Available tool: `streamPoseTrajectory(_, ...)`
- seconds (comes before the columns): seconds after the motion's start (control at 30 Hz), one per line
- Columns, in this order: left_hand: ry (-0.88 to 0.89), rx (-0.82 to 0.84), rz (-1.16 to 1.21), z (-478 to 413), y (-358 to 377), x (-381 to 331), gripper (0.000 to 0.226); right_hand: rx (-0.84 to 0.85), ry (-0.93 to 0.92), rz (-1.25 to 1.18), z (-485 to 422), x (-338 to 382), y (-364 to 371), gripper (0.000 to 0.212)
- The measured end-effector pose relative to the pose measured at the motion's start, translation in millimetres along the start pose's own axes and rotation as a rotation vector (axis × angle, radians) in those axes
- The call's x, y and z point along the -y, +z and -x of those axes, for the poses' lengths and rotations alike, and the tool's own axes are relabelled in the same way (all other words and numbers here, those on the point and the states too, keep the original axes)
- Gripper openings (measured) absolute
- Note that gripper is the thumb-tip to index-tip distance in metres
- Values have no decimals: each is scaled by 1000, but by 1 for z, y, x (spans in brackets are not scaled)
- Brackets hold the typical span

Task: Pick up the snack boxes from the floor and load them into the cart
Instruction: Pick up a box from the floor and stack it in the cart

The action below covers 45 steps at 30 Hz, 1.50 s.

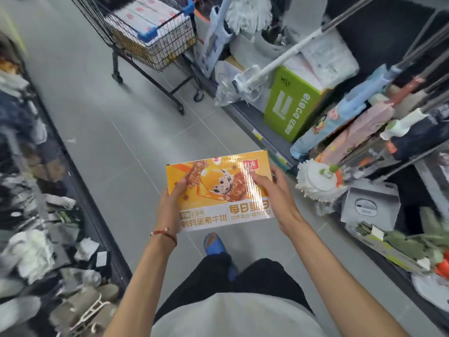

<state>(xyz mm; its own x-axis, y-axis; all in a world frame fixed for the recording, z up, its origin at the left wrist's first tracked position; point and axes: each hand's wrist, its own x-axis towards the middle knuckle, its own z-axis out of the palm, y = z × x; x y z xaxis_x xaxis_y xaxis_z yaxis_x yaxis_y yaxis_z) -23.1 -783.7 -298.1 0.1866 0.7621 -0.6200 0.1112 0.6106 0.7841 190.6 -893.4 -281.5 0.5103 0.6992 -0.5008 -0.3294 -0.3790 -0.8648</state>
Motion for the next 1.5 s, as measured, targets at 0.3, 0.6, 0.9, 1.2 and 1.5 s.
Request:
streamPoseTrajectory(0.3,15,-39,84,-117,-67,-96,71,79,11,64,-111,59,127,46)
streamPoseTrajectory(0.6,44,-145,87,-270,-103,-213,77,191,48,99,-276,130,248,47)
streamPoseTrajectory(0.9,35,-215,124,-399,-139,-333,65,284,91,149,-419,226,367,43)
streamPoseTrajectory(1.2,51,-144,64,-569,-206,-461,55,143,27,139,-549,282,510,39)
streamPoseTrajectory(1.5,92,6,-74,-715,-244,-599,76,-31,32,-48,-642,344,614,43)
